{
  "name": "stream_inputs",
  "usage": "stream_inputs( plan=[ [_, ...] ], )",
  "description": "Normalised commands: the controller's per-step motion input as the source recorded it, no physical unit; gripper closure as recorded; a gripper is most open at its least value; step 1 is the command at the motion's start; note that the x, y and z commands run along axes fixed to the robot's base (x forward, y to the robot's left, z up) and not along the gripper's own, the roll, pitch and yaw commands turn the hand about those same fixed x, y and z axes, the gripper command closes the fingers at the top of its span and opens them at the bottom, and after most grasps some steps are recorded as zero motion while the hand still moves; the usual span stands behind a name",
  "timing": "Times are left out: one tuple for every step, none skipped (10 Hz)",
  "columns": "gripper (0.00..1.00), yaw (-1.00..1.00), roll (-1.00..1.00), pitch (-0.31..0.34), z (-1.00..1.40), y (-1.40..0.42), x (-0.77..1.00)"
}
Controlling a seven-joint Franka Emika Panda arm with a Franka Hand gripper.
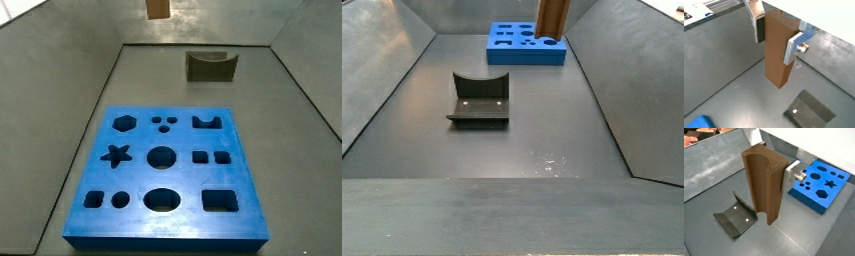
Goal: Pick up the arch object. Move up. Rotate the arch object. Move to above the board. Insert the arch object.
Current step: Move to above the board.
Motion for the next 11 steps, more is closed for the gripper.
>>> stream_inputs(
  plan=[
    [1.00,-0.13,0.14,0.611,0.18,-1.00,0.14],
    [1.00,-0.05,0.18,0.512,0.19,-1.00,0.17],
    [1.00,-0.03,0.13,0.393,0.18,-1.00,0.18],
    [1.00,0.00,0.11,0.282,0.18,-1.00,0.19],
    [1.00,0.01,0.08,0.180,0.19,-1.00,0.19],
    [1.00,0.01,0.07,0.135,0.20,-1.00,0.21],
    [1.00,0.01,0.05,0.120,0.19,-1.00,0.23],
    [1.00,0.01,0.05,0.119,0.20,-1.00,0.24],
    [1.00,0.01,0.05,0.133,0.13,-0.61,0.19],
    [1.00,0.01,0.06,0.130,0.09,-0.41,0.17],
    [1.00,0.01,0.06,0.106,0.05,-0.20,0.12]
  ],
)
